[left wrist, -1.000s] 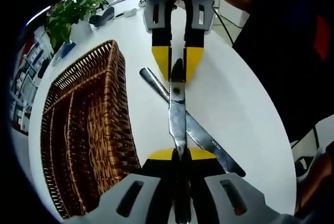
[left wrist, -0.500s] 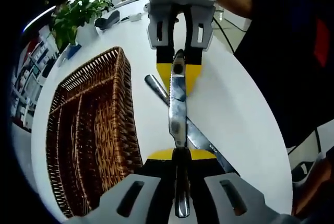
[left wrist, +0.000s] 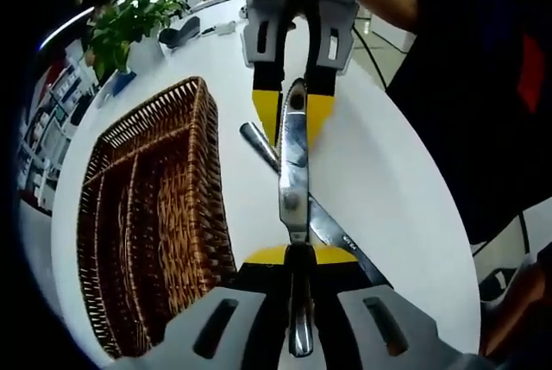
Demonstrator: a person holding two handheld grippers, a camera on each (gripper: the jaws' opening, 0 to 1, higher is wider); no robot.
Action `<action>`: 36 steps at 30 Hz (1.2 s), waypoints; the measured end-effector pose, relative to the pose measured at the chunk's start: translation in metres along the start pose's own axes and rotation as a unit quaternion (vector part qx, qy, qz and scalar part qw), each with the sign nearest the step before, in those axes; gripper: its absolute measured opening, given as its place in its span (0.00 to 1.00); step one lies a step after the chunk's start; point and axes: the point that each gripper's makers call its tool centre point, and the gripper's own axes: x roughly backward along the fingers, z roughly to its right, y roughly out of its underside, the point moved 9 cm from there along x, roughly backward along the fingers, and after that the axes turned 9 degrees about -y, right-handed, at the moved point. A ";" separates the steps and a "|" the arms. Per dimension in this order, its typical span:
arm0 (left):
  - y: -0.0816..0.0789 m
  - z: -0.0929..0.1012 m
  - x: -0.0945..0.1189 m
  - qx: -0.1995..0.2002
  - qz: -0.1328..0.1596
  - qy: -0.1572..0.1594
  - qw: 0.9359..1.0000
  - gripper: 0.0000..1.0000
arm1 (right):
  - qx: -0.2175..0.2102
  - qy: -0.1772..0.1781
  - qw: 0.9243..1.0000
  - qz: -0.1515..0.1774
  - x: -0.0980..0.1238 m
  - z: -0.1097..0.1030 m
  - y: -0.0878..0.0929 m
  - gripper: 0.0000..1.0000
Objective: Arrange the knives, forks, and spoons in their matching storage slots by inserting each utensil handle-first until every utensil is classified and aligned in the correct compartment
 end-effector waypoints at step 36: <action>0.006 0.002 -0.015 0.013 -0.027 0.029 0.999 0.07 | -0.029 -0.037 0.999 0.015 -0.026 0.002 -0.005 0.12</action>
